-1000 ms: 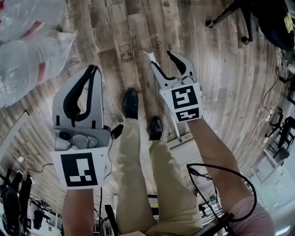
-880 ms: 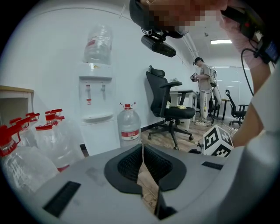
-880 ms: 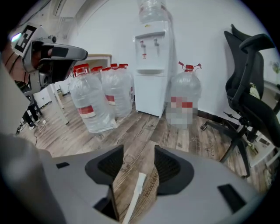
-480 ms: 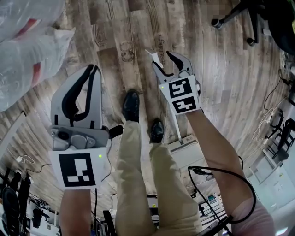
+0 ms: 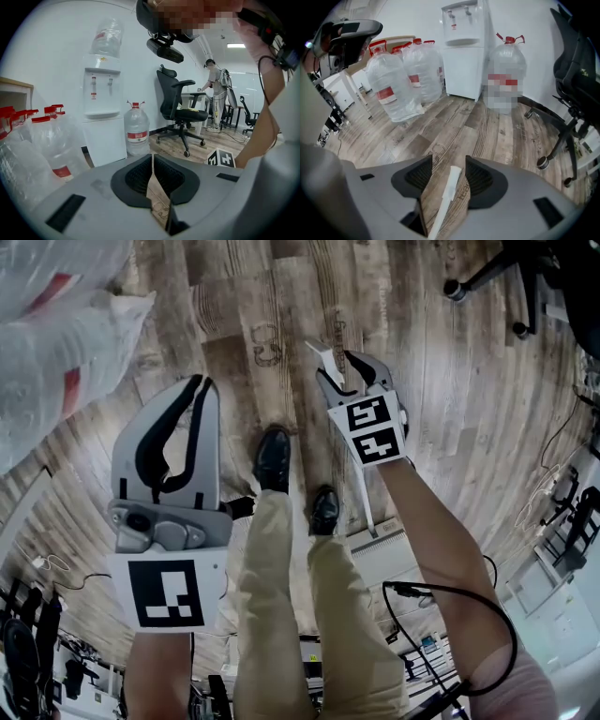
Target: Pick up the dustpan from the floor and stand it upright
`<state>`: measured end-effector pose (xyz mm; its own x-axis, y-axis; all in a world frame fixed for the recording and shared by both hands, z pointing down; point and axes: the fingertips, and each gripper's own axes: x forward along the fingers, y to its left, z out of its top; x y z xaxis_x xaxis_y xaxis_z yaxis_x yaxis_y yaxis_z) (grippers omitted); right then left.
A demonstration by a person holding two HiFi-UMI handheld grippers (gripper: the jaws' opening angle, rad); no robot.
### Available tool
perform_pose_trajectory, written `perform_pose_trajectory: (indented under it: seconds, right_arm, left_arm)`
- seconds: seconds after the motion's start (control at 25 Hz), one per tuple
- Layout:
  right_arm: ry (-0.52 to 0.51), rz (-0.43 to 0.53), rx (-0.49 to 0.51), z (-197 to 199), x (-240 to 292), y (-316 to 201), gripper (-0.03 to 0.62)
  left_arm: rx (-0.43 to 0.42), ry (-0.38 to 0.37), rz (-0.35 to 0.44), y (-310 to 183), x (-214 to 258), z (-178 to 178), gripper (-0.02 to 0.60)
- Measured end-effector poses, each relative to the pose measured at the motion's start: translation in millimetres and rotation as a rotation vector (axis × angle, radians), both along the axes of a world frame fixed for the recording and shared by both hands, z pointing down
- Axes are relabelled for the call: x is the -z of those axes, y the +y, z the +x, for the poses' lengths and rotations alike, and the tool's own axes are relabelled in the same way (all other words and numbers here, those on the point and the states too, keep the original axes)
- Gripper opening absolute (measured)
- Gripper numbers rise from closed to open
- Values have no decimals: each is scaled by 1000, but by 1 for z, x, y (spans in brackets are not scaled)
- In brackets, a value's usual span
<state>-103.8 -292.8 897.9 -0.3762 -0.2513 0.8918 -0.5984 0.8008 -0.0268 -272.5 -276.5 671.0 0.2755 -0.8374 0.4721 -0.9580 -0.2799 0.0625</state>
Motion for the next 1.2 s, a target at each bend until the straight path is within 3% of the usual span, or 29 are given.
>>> perform_pose_trajectory:
  seconds: [0.92,1.2]
  right_arm:
    - [105,-115,-20,14,-71,9,184]
    - [140,-98,-28,16,-81,3,140]
  left_arm:
    - [-28,17,-37,10,-26,-2,17]
    - [-24,12,-45,17,-27,-5,17]
